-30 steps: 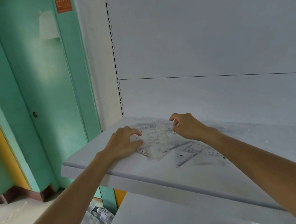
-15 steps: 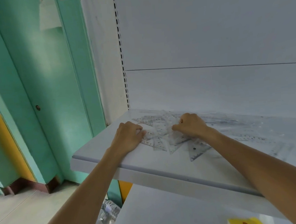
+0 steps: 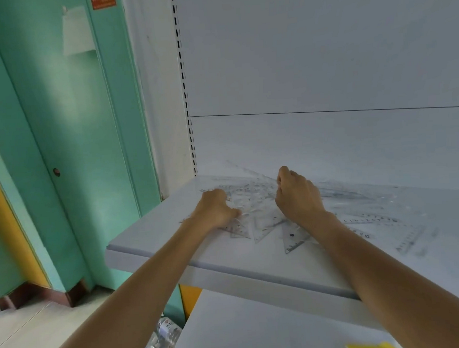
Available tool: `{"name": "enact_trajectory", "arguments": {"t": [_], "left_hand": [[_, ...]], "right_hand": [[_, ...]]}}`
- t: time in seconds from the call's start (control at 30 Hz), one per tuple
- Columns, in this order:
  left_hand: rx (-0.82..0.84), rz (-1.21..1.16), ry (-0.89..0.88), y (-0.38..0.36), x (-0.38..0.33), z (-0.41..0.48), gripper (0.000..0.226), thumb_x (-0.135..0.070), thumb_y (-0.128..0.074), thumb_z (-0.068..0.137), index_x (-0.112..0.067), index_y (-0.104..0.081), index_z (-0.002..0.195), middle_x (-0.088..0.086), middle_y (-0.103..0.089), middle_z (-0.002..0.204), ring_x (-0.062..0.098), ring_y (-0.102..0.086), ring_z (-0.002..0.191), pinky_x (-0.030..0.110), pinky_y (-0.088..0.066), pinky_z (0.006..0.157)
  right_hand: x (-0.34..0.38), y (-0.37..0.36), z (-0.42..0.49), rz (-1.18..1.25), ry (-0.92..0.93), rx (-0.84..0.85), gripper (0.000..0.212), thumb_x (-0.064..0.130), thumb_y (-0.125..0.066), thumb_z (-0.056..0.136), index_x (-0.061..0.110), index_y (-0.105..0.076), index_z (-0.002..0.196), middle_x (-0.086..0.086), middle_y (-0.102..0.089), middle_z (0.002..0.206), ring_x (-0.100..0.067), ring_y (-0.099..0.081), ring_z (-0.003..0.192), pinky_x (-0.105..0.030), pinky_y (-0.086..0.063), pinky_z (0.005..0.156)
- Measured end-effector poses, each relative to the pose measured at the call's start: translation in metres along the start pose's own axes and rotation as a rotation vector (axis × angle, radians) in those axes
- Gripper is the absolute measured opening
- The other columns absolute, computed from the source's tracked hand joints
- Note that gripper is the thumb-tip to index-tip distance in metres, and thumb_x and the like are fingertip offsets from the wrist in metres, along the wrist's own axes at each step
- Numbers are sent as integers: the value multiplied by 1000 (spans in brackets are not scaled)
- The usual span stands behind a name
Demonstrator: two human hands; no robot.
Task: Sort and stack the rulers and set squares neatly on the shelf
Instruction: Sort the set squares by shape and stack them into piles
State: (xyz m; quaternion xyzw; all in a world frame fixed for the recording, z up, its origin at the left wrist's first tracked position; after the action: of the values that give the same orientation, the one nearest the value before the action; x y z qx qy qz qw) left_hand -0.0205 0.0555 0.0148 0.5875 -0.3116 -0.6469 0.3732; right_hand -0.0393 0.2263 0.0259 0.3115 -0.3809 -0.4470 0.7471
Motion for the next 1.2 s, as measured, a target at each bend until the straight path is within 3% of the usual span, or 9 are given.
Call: {"name": "enact_trajectory", "arguments": {"t": [0.1, 0.2, 0.27, 0.43, 0.73, 0.83, 0.9, 1.03, 1.2], "left_hand": [[-3, 17, 16, 3, -1, -2, 35, -27, -61, 87, -21, -35, 65, 1, -49, 77, 27, -53, 90, 23, -40, 65], [-102, 119, 11, -1, 1, -4, 32, -36, -49, 93, -5, -59, 92, 18, -56, 114, 35, -50, 112, 39, -42, 93], [-136, 200, 60, -6, 4, -3, 45, -43, -44, 93, -4, -62, 106, 17, -54, 122, 34, -49, 114, 43, -40, 97], [-141, 228, 120, -12, -1, 12, 52, -54, -45, 89, -5, -65, 87, 17, -62, 104, 34, -55, 102, 42, -44, 90], [22, 6, 199, -9, -13, 39, 47, -30, -76, 72, -2, -58, 105, 8, -60, 102, 25, -59, 92, 31, -49, 75], [10, -68, 147, -7, -15, 41, 30, -11, -68, 76, 1, -59, 102, 8, -58, 94, 21, -58, 82, 28, -47, 62], [-61, -162, 57, -3, -15, 41, 10, -2, -55, 82, -3, -60, 91, 7, -61, 91, 19, -65, 79, 32, -55, 67], [-151, -241, -51, 20, -13, 24, 10, -9, -43, 93, -17, -49, 90, 4, -63, 83, 15, -67, 60, 37, -57, 66], [-127, -241, -38, 53, 2, -2, 14, -18, -43, 95, -18, -57, 98, 2, -68, 62, 16, -65, 49, 26, -52, 53]], "right_hand": [[-2, -2, -1, 42, -34, 46, 10, 0, -36, 86, 10, -37, 88, -3, -44, 72, -19, -42, 60, -26, -24, 48], [-2, -3, -4, 97, -40, 28, 19, 19, -37, 96, 4, -47, 102, -10, -52, 98, -24, -52, 78, -29, -38, 63], [-3, -3, -5, 79, -61, 10, 37, 34, -36, 98, 3, -52, 107, -11, -51, 106, -25, -52, 82, -30, -38, 68], [-9, -4, -4, 95, -98, -50, 45, 44, -35, 97, 4, -54, 110, -10, -49, 113, -25, -54, 90, -29, -40, 71], [-12, -7, 4, 73, -69, -108, 29, 34, -49, 93, 10, -52, 108, -4, -55, 109, -21, -55, 93, -27, -36, 68], [-13, -8, 5, 95, -69, -123, 26, 34, -51, 93, 11, -50, 104, -1, -59, 100, -20, -57, 85, -27, -35, 66], [-16, -8, 6, 72, -79, -144, 21, 33, -50, 94, 13, -47, 98, 3, -56, 88, -18, -54, 76, -27, -35, 67], [-21, -7, 9, 50, -114, -156, 17, 23, -46, 96, 16, -35, 84, 9, -43, 63, -13, -42, 53, -29, -33, 62], [-13, 9, 11, 229, -124, -186, 19, 19, -53, 92, 10, -46, 107, -4, -66, 96, -25, -62, 75, -35, -49, 66]]}}
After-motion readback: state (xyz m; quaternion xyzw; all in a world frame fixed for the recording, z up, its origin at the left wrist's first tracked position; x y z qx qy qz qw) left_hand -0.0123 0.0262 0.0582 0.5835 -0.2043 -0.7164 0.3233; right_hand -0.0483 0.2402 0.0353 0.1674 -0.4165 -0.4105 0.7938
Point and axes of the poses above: each hand's wrist, its own z-axis towards the middle knuckle, its own y-axis out of the back of the hand, x = y × z, the point moved 3 cm from there along z, towards the middle knuckle
